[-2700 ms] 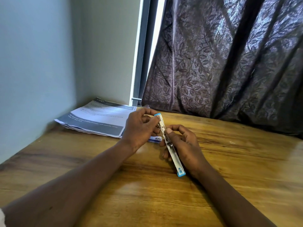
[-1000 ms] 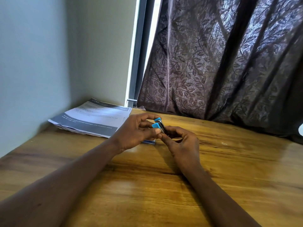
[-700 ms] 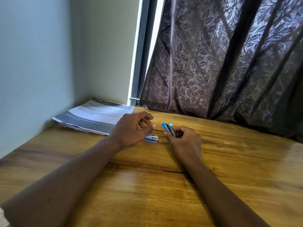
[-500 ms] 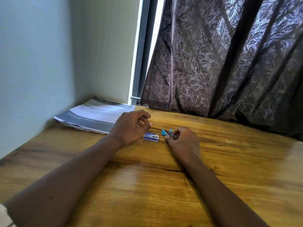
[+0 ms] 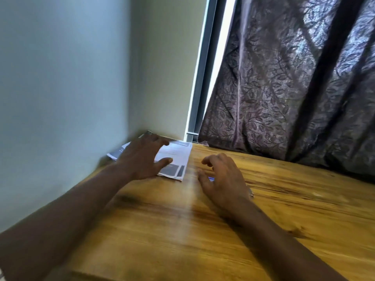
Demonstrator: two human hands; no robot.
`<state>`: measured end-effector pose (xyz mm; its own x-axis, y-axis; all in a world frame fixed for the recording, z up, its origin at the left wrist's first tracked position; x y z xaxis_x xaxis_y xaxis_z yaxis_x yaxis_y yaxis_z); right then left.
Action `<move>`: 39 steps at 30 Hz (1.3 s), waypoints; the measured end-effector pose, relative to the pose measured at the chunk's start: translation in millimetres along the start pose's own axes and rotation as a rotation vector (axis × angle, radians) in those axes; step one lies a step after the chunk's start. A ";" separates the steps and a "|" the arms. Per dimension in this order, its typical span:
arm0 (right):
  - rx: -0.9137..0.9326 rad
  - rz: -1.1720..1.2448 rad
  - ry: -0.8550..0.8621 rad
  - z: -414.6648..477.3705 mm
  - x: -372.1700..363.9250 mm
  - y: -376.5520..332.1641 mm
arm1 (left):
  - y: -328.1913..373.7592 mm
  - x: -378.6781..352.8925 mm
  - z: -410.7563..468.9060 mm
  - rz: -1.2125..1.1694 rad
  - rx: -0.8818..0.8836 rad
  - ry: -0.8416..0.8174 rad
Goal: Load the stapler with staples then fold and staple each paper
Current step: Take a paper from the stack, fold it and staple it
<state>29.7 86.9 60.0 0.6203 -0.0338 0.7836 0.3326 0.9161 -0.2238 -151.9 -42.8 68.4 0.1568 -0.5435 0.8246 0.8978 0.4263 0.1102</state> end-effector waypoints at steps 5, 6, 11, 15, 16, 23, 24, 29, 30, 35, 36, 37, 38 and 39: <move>-0.295 0.140 -0.116 71.8 -32.6 -4.9 | -57.2 -19.8 -15.1 -0.020 0.158 -0.175; -0.332 0.152 -0.122 84.4 -40.0 -4.7 | -59.9 -23.7 -14.8 -0.034 0.170 -0.188; -0.507 0.120 -0.243 122.2 -74.6 -4.4 | -60.2 -37.5 -9.6 -0.086 0.189 -0.264; -0.615 0.069 -0.330 127.8 -89.3 -9.2 | -66.6 -40.0 -7.8 -0.094 0.248 -0.320; -0.637 0.064 -0.339 129.4 -92.1 -9.2 | -66.4 -40.0 -7.1 -0.085 0.250 -0.330; -0.867 0.332 -0.233 122.1 -98.4 5.5 | -55.5 -39.4 -2.4 -0.024 0.226 -0.371; -0.895 0.382 -0.192 119.7 -97.6 10.0 | -55.1 -39.2 -2.3 -0.029 0.228 -0.370; -0.951 0.552 -0.098 112.0 -93.2 22.3 | -53.5 -39.2 -2.8 -0.061 0.227 -0.367; -0.945 0.574 -0.102 111.2 -92.6 23.0 | -52.3 -38.3 -2.6 -0.068 0.226 -0.356; -0.868 0.678 -0.102 108.0 -93.4 20.7 | -49.0 -30.9 -0.4 -0.085 0.235 -0.251; -0.857 0.697 -0.086 107.0 -91.6 19.0 | -48.7 -29.0 0.5 -0.088 0.234 -0.226; -0.828 0.698 -0.066 106.0 -86.7 16.0 | -48.5 -26.9 1.2 -0.092 0.233 -0.201; -0.781 0.687 -0.049 105.5 -81.1 12.5 | -48.7 -25.5 1.8 -0.098 0.234 -0.181; -0.729 0.686 -0.035 104.9 -74.4 8.2 | -48.7 -24.0 2.2 -0.107 0.234 -0.165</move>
<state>-88.2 138.8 60.7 0.8241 0.4324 0.3658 0.2722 0.2640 -0.9253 -200.4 -48.9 44.4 -0.0198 -0.4777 0.8783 0.7833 0.5385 0.3106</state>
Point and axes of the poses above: each hand's wrist, its own z-axis towards the middle knuckle, its own x-axis out of the back of the hand, y = z × x, the point moved 6 cm from there along z, towards the middle knuckle
